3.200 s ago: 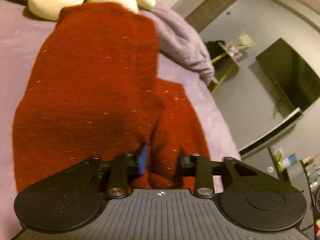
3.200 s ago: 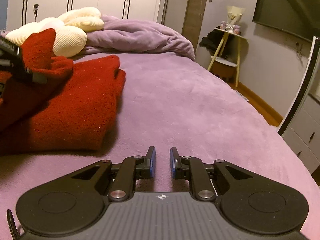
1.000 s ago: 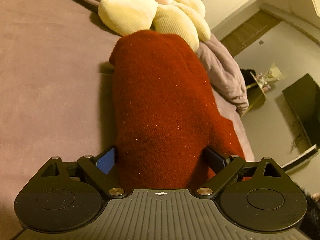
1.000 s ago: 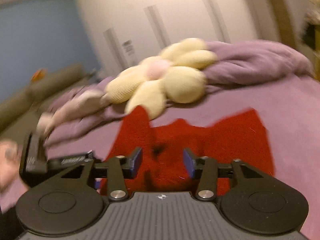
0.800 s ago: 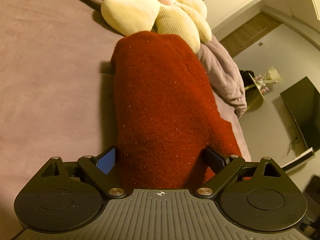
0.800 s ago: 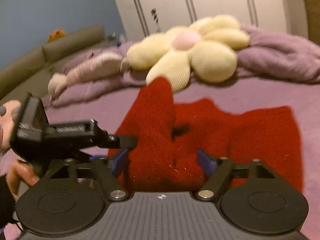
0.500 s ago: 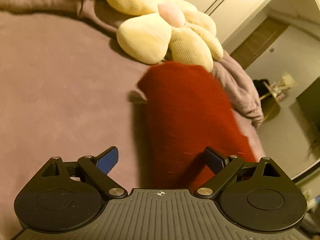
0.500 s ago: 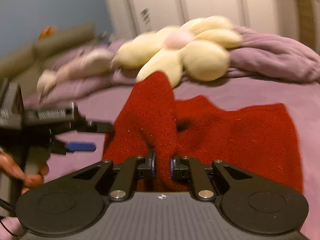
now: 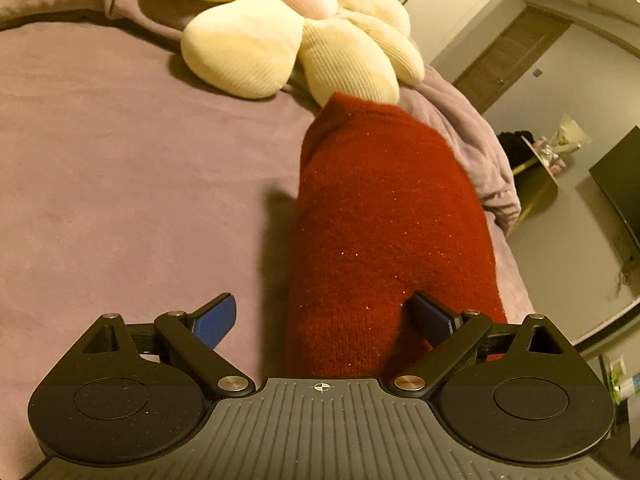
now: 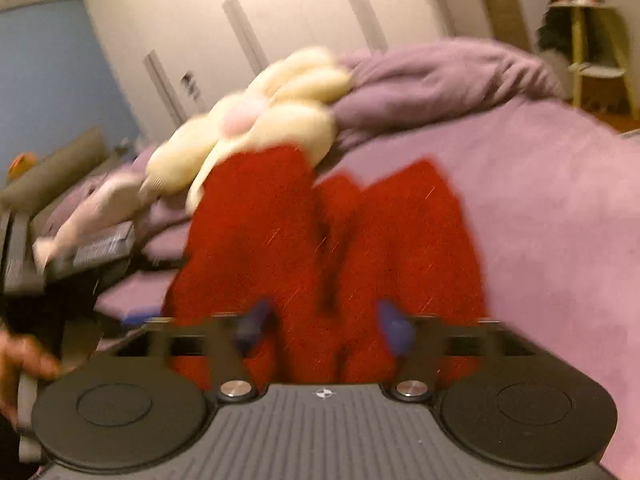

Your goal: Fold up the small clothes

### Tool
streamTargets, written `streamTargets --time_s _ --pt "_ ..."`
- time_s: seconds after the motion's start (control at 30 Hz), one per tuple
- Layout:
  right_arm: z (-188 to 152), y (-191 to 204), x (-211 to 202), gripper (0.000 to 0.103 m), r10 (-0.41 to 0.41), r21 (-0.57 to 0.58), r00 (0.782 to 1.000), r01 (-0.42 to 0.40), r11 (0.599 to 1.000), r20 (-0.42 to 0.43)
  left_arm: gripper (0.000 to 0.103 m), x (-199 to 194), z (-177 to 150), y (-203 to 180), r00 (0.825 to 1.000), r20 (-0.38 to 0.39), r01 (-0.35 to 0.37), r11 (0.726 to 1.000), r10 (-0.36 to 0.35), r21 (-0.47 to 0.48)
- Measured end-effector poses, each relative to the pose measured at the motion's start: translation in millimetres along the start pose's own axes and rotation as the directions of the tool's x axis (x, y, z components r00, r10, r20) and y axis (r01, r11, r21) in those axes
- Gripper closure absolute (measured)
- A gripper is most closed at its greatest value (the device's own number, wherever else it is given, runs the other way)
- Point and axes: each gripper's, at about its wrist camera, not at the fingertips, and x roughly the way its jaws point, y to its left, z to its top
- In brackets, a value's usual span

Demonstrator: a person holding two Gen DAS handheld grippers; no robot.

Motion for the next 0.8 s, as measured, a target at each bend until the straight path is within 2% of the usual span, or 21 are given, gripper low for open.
streamTargets --time_s 0.03,0.1,0.17,0.27,0.33,0.4,0.47,0.5,0.6,0.7,0.73,0.8 --pt "8 -4 5 0.023 0.034 0.01 0.999 -0.034 0.999 0.003 0.005 0 -2 0 1.0 0.001 0.001 1.0 -0.001 -0.003" --pt "20 -14 21 0.02 0.097 0.034 0.994 -0.096 0.995 -0.045 0.005 2 -3 -2 1.0 0.001 0.005 1.0 -0.005 -0.001" --pt "27 -24 43 0.01 0.138 0.064 0.986 -0.132 0.989 -0.095 0.005 3 -2 -3 1.0 -0.001 0.007 1.0 -0.007 0.005" --pt "30 -27 61 0.004 0.211 0.097 0.966 -0.198 0.975 -0.147 0.005 5 0 0 1.0 -0.004 0.014 1.0 -0.014 0.014" --pt "28 -21 67 0.005 0.211 0.058 0.965 -0.205 0.977 -0.158 0.005 6 0 2 1.0 -0.005 0.015 1.0 -0.015 0.016" --pt "25 -15 68 0.02 0.22 0.044 0.963 -0.216 0.976 -0.158 0.005 6 -1 1 1.0 0.001 0.0 1.0 0.0 0.021" --pt "22 -11 68 0.047 0.235 0.044 0.961 -0.231 0.972 -0.146 0.005 5 -2 -2 0.999 0.015 -0.03 0.999 0.03 0.042" --pt "21 -9 66 0.052 0.24 0.029 0.962 -0.238 0.971 -0.134 0.005 5 -2 -5 0.999 0.02 -0.039 0.998 0.038 0.052" --pt "20 2 63 0.057 0.191 -0.05 0.974 -0.198 0.979 -0.124 0.005 4 -2 -11 0.998 0.023 -0.068 0.994 0.066 0.083" --pt "19 18 59 0.067 0.108 -0.123 0.989 -0.12 0.985 -0.102 0.005 -2 -3 -20 0.994 0.044 -0.106 0.987 0.101 0.122" --pt "20 28 54 0.07 0.067 -0.173 0.995 -0.079 0.982 -0.077 0.006 -7 -2 -25 0.991 0.061 -0.123 0.983 0.115 0.139" --pt "23 38 37 0.073 0.034 -0.222 0.999 -0.035 0.975 -0.008 0.006 -17 -1 -33 0.988 0.089 -0.141 0.974 0.127 0.175"
